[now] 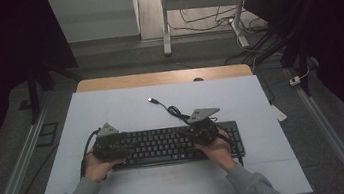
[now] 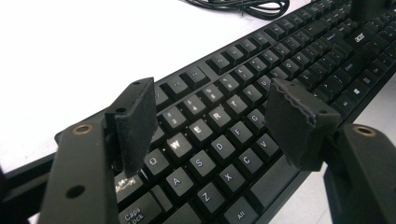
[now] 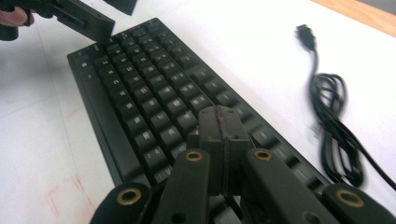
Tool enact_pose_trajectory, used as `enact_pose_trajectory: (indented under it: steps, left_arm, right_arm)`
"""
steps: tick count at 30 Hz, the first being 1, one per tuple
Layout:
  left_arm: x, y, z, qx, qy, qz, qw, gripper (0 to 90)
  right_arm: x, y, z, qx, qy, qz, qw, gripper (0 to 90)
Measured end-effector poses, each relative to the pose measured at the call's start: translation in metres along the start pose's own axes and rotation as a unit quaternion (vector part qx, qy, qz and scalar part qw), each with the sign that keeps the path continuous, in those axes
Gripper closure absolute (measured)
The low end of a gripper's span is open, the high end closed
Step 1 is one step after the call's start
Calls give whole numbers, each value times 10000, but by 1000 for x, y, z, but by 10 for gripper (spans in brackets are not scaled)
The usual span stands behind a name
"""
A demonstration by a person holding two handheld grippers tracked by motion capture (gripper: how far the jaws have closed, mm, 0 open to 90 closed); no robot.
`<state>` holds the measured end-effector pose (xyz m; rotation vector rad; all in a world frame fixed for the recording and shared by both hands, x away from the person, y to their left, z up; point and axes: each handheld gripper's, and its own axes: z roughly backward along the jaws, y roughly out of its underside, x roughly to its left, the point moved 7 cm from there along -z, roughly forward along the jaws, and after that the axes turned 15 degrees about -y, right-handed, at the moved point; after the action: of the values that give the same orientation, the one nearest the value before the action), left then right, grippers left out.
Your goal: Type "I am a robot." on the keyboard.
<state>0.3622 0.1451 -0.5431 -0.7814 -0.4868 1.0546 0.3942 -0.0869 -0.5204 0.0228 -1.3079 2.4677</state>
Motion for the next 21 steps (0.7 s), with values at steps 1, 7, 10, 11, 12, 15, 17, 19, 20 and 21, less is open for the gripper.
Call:
enact_pose_trajectory:
  steps: [1, 7, 10, 11, 12, 15, 17, 19, 20, 21]
  left_arm:
    - [0, 0, 0, 6, 6, 7, 10000, 339]
    - [-1, 0, -1, 16, 23, -20, 10000, 339]
    - [0, 1, 0, 25, -1, -19, 10000, 339]
    - [0, 2, 0, 24, -15, -25, 10000, 339]
    - [0, 2, 0, 17, -24, -27, 10000, 339]
    - [0, 2, 0, 9, -55, -37, 10000, 339]
    - [-1, 2, 0, 17, -74, -42, 10000, 339]
    - [-1, 2, -1, 31, -76, -56, 10000, 339]
    - [-2, 3, -1, 45, -84, -72, 9999, 338]
    - [-2, 3, -1, 46, -89, -79, 9999, 338]
  right_arm:
    - [1, -2, -4, 28, -26, 3, 10000, 896]
    - [2, -10, -29, 179, -163, -59, 9997, 895]
    - [2, -9, -39, 302, -159, -89, 9994, 895]
    - [2, -7, -41, 359, -135, -90, 9992, 895]
    - [1, -5, -43, 396, -145, -119, 9990, 895]
    - [-1, 0, -45, 503, -127, -140, 9986, 895]
    - [-3, 2, -46, 564, -105, -182, 9982, 895]
    - [-5, 3, -47, 605, -87, -181, 9980, 895]
    - [-6, 4, -48, 620, -80, -180, 9979, 895]
    - [-6, 4, -49, 633, -78, -161, 9978, 895]
